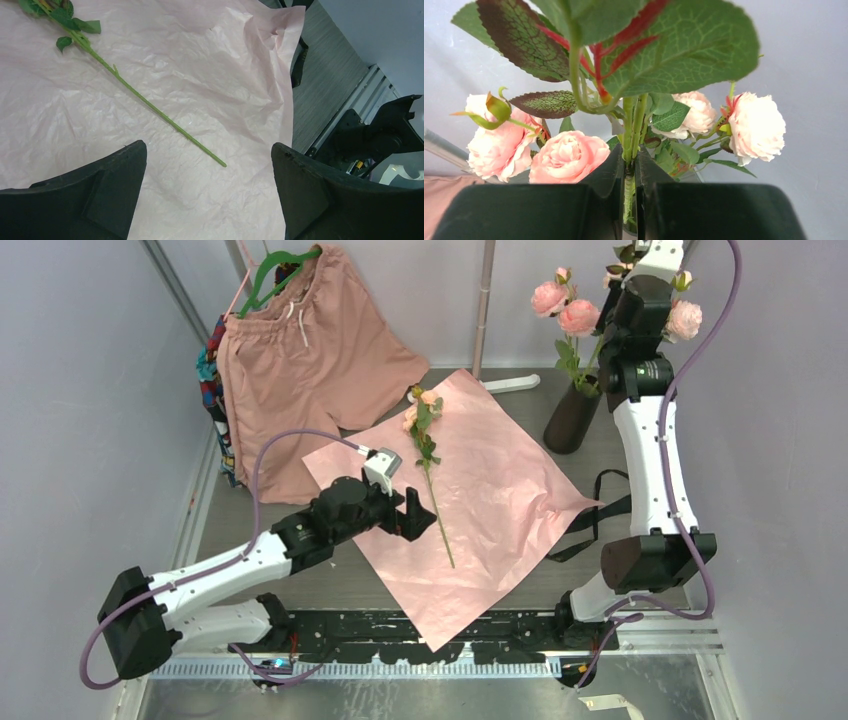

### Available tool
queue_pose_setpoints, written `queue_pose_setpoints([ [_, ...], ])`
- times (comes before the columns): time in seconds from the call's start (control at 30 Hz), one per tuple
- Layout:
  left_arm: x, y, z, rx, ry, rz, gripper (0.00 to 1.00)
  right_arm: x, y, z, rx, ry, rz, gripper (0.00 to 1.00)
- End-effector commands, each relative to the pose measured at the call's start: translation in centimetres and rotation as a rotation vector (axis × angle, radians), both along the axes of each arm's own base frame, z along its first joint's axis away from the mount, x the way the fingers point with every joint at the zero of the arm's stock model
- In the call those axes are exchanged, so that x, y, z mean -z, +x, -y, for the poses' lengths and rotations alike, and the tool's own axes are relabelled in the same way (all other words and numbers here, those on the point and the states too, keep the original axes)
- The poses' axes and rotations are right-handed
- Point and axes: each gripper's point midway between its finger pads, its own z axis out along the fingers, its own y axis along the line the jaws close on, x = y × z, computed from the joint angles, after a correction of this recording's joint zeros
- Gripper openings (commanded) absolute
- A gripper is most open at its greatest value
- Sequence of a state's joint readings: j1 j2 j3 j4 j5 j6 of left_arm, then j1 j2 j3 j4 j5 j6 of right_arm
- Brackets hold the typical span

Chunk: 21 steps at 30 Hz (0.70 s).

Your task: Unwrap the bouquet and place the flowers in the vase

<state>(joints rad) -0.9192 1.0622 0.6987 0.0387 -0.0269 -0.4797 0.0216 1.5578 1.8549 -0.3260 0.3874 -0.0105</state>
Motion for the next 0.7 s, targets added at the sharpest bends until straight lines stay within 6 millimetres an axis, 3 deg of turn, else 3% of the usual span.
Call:
queue_pose_setpoints([
  [0.0,-2.4,0.8,0.7,0.004,-0.03,0.057,0.95,-4.2,-0.7,0.2,-0.007,-0.018,0.104,0.01],
  [0.17,-2.9,0.6,0.9,0.018,-0.039,0.061,0.95,-2.5,0.2,1.9,0.029,-0.018,0.067,0.01],
  [0.43,-3.5,0.4,-0.2,0.001,-0.028,0.079,0.95,2.1,1.5,1.6,0.011,0.03,0.006,0.01],
  [0.67,-3.8,0.1,-0.9,-0.009,-0.032,0.094,0.95,7.8,2.9,1.0,-0.014,0.072,-0.065,0.01],
])
